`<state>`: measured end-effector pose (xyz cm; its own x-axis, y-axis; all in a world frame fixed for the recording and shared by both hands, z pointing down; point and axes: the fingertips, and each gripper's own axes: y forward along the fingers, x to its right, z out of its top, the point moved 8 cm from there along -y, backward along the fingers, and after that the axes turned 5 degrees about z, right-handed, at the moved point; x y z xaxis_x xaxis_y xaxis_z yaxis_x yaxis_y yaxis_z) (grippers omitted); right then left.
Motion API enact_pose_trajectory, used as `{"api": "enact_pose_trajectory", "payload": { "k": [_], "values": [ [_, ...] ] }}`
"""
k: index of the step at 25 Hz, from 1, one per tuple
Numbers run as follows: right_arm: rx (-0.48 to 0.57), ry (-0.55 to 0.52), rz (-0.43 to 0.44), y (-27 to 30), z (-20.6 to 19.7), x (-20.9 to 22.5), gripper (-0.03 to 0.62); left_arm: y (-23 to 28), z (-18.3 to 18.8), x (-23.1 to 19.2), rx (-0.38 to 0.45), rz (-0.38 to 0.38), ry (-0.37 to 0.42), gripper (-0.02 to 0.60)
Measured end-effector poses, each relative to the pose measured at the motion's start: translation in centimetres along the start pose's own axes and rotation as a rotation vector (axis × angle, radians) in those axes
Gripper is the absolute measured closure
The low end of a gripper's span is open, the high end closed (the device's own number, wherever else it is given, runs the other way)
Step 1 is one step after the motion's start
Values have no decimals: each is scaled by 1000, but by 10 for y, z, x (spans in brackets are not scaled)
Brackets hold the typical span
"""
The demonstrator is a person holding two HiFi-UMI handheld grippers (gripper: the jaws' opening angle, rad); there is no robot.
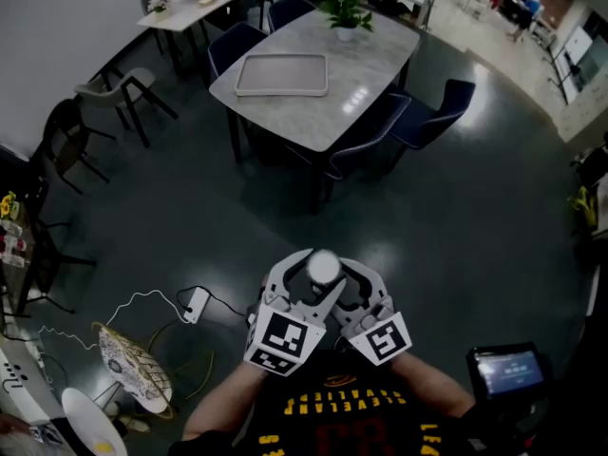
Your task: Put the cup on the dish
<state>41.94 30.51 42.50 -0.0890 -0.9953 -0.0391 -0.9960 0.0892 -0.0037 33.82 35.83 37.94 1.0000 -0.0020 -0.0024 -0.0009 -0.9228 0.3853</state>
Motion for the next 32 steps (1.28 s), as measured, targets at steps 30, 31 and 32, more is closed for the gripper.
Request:
{"api": "enact_pose_trajectory", "payload": {
  "k": [30,31,32],
  "values": [
    [-11,-6,24,84,22,-18,376,-38,2,-79,237,59,-81,318],
    [-7,-6,28,87,22,-16,376,-37,3,-81,235,65,-76,318],
    [-5,-7,33,90,22,-14,376,-36,4,-84,233,73,-70,318]
  ]
}}
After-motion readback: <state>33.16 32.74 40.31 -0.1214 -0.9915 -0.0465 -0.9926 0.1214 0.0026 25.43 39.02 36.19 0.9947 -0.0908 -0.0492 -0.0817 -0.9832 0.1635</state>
